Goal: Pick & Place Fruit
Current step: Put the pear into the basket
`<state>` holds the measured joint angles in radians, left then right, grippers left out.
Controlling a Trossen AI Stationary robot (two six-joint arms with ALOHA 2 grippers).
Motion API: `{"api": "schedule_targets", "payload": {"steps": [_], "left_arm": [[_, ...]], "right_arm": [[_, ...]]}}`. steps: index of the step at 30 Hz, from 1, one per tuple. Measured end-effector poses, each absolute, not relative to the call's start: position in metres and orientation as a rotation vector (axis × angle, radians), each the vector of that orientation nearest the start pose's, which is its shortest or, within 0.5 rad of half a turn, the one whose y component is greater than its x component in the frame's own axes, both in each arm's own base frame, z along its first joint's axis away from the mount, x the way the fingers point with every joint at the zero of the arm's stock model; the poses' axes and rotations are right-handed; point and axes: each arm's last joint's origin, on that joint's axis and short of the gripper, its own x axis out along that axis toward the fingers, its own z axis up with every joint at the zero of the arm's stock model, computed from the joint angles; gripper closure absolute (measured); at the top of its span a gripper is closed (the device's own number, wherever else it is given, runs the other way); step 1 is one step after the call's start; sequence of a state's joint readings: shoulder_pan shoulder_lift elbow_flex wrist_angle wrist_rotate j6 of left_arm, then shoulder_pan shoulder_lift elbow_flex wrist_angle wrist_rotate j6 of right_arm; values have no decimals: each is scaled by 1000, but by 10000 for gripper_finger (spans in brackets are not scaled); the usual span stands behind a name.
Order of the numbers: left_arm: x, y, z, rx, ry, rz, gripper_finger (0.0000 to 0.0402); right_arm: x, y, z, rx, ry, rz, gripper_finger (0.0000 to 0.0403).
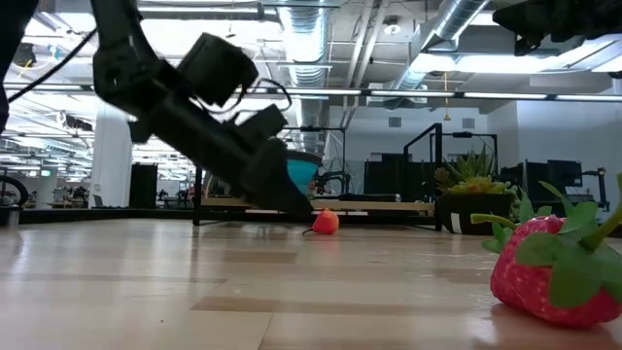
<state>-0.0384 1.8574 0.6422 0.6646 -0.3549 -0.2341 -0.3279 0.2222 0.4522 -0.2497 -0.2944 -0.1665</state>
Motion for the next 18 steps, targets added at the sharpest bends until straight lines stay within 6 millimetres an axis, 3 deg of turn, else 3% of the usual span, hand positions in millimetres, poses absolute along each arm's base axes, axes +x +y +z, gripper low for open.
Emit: {"api": "schedule_targets", "payload": {"steps": [11, 18], "left_arm": [[325, 6, 72, -38, 499, 364, 202], [344, 11, 67, -37, 475, 317, 202]], "right_arm": [[81, -19, 274, -161, 19, -32, 403], [81, -19, 274, -159, 19, -33, 403]]}}
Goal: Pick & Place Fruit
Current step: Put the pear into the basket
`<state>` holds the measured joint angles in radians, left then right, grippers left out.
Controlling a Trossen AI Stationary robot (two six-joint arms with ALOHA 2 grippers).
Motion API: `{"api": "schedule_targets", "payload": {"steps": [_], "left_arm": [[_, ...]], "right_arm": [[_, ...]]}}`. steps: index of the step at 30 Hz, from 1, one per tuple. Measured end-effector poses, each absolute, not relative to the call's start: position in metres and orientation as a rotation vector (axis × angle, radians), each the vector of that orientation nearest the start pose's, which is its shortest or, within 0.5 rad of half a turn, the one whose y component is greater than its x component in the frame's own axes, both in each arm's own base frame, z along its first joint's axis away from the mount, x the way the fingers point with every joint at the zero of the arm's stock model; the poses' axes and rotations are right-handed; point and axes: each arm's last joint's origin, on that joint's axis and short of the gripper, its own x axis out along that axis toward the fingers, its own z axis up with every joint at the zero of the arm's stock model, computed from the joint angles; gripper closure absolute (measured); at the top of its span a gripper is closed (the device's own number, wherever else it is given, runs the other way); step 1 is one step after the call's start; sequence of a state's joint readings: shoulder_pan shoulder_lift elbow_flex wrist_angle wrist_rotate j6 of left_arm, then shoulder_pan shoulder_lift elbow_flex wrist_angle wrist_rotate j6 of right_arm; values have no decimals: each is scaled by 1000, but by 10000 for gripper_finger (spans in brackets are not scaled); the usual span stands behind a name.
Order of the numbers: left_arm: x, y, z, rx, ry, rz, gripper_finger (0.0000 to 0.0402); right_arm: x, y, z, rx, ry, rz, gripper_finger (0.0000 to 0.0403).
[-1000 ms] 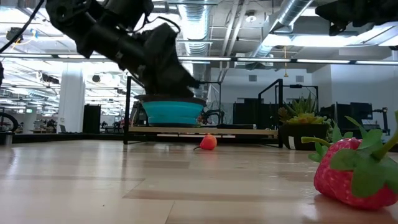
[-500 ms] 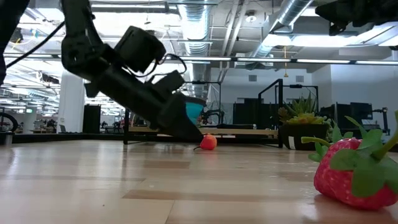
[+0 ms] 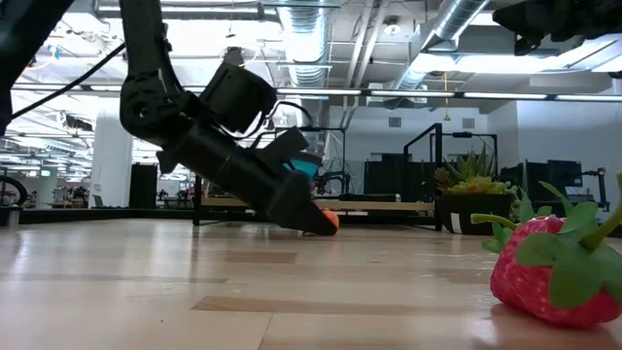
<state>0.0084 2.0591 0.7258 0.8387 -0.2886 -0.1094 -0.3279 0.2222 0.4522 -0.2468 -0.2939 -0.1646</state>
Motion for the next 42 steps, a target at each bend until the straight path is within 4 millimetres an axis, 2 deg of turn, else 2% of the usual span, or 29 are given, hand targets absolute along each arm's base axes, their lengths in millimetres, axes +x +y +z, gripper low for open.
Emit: {"api": "schedule_targets", "payload": {"steps": [11, 23, 31, 36, 42], "left_arm": [[346, 12, 67, -47, 475, 298, 206], [346, 14, 67, -99, 455, 314, 294], [348, 12, 70, -120, 428, 283, 296], [349, 11, 89, -146, 365, 274, 298], [348, 11, 134, -162, 226, 269, 299]], "right_arm": [[81, -19, 274, -160, 19, -33, 403], [81, -19, 274, -159, 19, -33, 403], [81, -19, 274, -159, 19, -33, 403], [81, -19, 274, -160, 19, -33, 403], [81, -19, 274, -159, 19, -33, 403]]}}
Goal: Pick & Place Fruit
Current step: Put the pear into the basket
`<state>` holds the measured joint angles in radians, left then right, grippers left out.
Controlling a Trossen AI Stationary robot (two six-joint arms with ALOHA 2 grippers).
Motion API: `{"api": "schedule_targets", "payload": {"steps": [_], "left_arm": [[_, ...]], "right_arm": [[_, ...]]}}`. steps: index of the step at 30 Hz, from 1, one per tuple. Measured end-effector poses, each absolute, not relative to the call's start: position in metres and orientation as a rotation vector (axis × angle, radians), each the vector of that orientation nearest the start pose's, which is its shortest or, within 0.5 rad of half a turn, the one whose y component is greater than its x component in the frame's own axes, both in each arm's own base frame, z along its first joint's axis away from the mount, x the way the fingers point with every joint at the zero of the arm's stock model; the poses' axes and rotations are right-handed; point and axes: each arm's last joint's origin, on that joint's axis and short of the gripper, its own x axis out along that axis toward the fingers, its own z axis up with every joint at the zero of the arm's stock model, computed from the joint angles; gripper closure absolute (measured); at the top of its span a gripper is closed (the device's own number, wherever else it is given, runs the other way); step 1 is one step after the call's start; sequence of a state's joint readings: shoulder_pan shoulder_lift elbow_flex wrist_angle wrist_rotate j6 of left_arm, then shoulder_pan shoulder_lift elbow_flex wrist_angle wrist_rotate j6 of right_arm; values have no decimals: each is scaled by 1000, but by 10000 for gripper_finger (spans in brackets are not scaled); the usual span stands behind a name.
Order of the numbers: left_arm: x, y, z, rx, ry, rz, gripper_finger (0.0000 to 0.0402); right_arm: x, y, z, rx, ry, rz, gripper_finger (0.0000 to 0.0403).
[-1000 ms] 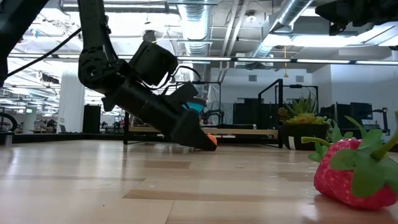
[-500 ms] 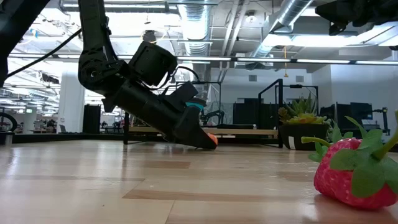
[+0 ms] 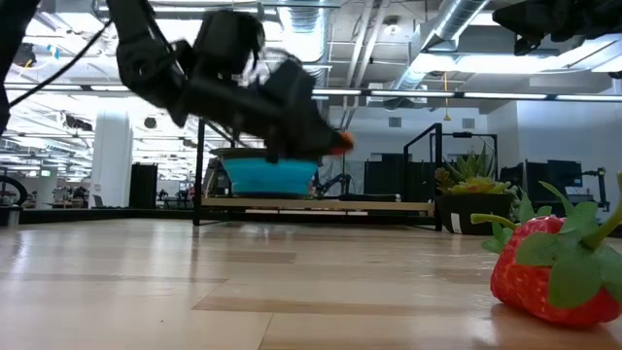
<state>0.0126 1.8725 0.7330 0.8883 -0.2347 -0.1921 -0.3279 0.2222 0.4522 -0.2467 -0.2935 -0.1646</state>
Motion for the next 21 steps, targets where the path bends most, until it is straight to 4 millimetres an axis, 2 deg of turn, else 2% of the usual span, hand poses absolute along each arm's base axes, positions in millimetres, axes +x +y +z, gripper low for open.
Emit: {"api": "schedule_targets", "payload": {"steps": [6, 11, 17, 21], "left_arm": [[337, 14, 186, -160, 93, 346, 299], [319, 25, 215, -121, 94, 543, 299], [296, 60, 234, -101, 117, 794, 299], [288, 87, 236, -88, 119, 887, 299]], "right_arm": [[81, -19, 274, -159, 19, -33, 403], [81, -19, 274, -159, 19, -33, 403], [81, -19, 274, -159, 19, -33, 403], [81, -19, 274, -159, 19, -33, 403]]}}
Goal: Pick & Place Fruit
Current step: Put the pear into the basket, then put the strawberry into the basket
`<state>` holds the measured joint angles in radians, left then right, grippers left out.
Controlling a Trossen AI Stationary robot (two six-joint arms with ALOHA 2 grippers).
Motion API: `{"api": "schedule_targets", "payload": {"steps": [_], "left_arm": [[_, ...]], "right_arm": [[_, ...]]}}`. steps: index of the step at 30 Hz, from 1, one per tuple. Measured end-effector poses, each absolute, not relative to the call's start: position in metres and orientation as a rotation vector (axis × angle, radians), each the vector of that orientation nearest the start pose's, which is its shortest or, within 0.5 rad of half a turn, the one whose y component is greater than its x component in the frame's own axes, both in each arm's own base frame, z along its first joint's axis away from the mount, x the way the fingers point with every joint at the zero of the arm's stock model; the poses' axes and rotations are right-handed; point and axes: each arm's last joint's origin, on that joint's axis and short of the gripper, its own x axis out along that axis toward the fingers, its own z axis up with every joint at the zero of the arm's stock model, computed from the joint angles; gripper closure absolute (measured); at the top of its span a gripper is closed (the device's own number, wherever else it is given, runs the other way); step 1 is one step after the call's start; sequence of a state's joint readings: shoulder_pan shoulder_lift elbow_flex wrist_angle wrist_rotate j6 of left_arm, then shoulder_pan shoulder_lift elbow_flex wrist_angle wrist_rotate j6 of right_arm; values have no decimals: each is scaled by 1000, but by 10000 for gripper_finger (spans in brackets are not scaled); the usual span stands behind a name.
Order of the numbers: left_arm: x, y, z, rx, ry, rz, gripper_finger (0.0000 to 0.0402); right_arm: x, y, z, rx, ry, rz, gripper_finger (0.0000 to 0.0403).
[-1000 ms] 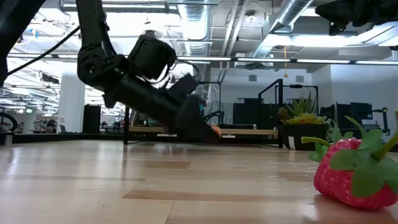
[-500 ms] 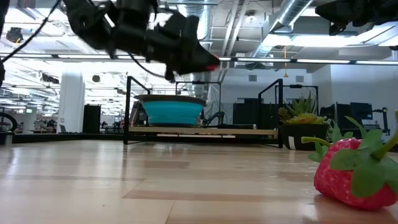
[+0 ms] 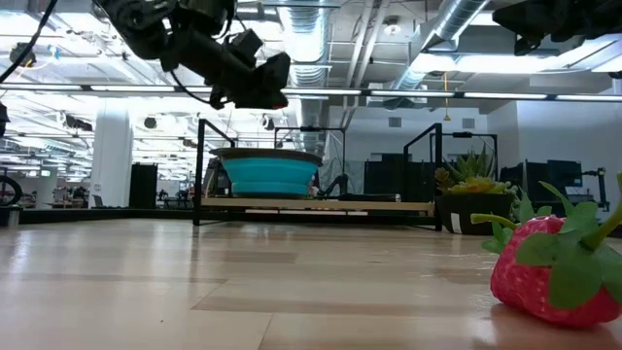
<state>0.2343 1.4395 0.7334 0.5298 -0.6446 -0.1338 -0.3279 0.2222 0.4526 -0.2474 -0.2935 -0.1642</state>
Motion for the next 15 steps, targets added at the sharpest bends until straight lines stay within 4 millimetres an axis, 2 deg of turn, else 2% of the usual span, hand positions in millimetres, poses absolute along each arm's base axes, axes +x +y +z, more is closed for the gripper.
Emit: {"api": "schedule_targets", "payload": {"steps": [3, 7, 15], "left_arm": [[284, 101, 236, -95, 118, 918, 299], [281, 110, 236, -103, 117, 923, 286], [280, 112, 236, -125, 106, 932, 209]], "right_arm": [[81, -19, 274, -159, 19, -33, 403], [81, -19, 274, -159, 20, -35, 403], [81, -19, 274, -159, 21, -37, 403]]}}
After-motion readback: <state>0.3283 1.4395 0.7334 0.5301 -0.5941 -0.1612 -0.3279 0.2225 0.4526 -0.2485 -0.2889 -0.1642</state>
